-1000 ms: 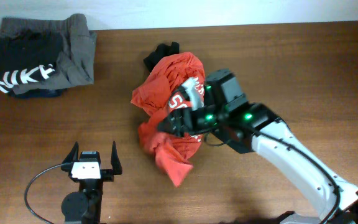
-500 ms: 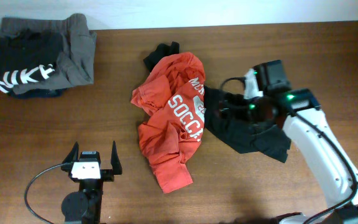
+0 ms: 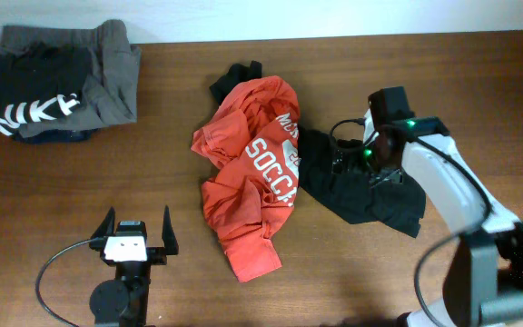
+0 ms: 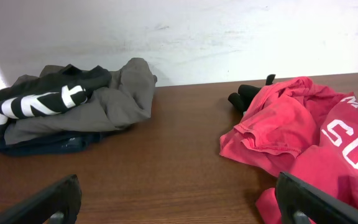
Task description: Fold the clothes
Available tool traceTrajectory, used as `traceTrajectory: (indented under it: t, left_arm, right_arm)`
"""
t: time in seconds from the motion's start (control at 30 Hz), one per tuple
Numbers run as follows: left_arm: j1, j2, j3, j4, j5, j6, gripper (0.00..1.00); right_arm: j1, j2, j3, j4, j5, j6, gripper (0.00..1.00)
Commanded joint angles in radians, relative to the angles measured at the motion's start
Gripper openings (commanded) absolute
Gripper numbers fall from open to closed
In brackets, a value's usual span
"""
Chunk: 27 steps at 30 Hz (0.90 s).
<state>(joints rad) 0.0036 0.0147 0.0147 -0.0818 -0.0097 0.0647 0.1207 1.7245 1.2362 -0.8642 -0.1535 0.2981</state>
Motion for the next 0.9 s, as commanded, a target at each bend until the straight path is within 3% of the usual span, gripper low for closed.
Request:
traceTrajectory:
  t: [0.0, 0.27, 0.57, 0.63, 0.87]
  left_arm:
    - [0.008, -0.007, -0.005, -0.001, 0.014, 0.016, 0.99]
    - [0.008, -0.007, -0.005, -0.001, 0.014, 0.016, 0.99]
    - [0.008, -0.007, -0.005, -0.001, 0.014, 0.016, 0.99]
    - [0.008, -0.007, -0.005, -0.001, 0.014, 0.016, 0.99]
    - [0.008, -0.007, -0.005, -0.001, 0.014, 0.016, 0.99]
  right_arm:
    - [-0.003, 0.071, 0.014, 0.032, 0.031, -0.009, 0.99]
    - [-0.003, 0.176, 0.014, 0.062, 0.032, -0.005, 1.00]
    - [-0.003, 0.202, 0.014, 0.096, 0.038, -0.005, 0.95]
    - [-0.003, 0.206, 0.014, 0.097, 0.059, -0.005, 0.89]
    - [-0.003, 0.242, 0.013, 0.095, 0.084, -0.005, 0.89]
